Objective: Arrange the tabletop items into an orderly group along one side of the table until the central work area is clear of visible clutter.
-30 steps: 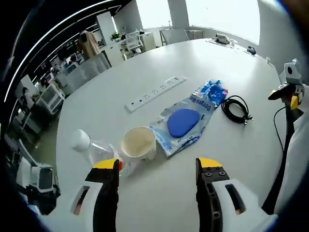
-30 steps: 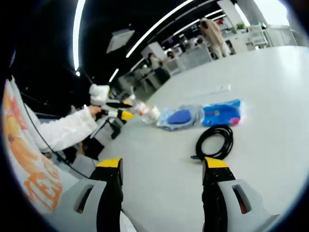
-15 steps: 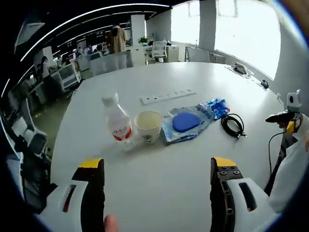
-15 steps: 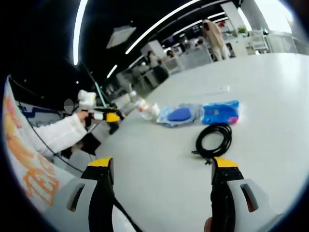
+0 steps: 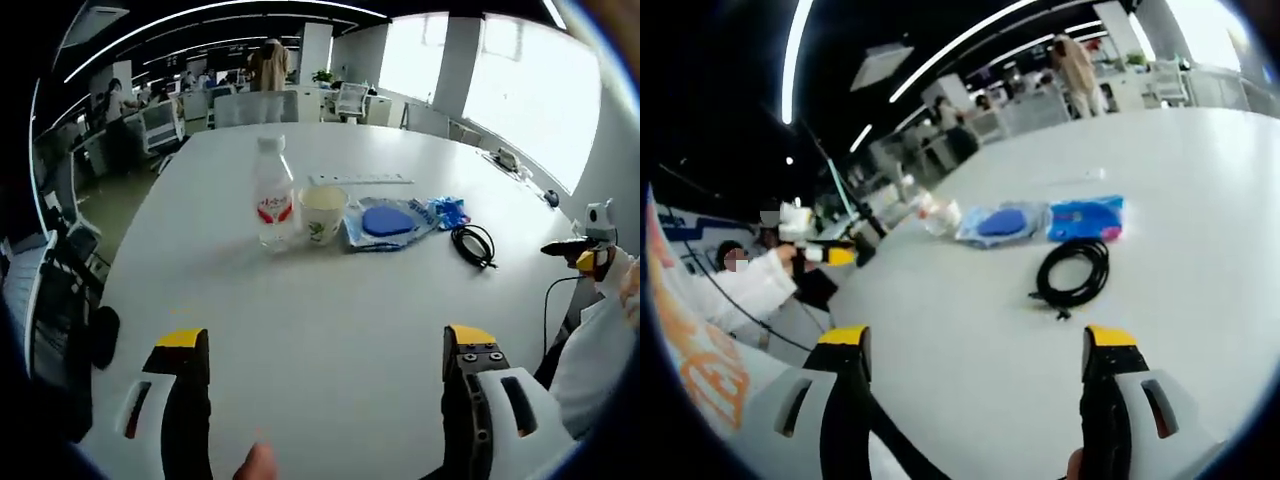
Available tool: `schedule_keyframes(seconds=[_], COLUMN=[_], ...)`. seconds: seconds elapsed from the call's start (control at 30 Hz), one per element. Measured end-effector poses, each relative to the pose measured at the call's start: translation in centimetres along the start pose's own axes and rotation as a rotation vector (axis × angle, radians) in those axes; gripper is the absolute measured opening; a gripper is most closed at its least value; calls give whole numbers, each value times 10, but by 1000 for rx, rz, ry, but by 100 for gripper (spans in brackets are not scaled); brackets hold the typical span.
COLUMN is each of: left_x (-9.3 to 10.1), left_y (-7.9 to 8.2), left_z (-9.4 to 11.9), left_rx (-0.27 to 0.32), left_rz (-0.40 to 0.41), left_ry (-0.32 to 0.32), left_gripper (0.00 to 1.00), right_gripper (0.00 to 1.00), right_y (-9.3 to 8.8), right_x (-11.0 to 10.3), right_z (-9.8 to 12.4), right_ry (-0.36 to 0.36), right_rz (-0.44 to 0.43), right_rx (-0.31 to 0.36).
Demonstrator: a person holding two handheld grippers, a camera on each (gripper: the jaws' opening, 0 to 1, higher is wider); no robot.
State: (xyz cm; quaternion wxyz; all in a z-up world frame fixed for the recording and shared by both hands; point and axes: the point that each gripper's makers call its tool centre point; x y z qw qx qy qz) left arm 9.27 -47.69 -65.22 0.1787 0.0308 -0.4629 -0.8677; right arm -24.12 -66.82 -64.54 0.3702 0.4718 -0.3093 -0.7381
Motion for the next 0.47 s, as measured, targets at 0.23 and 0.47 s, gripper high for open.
schedule_keyframes(seconds=[0.23,0.47], left_x=[8,18], left_y=[-2,-4], left_z=[9,9], left_rx=[18,5], left_rz=[14,2], left_ry=[4,-14], left_gripper=[100,100], right_gripper=[85,85], right_y=[-5,-12], right_x=[-2,-2], right_z=[6,12], right_ry=[-17,-30], right_rz=[-2,-19], right_rx=[-2,-4])
Point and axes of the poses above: the point that each gripper's makers call its tool centre point, and the gripper's own axes: z roughly backward along the fingers, x roughly to its right, y roughly out of its top, and after that the axes turned 9 degrees about x, right-handed
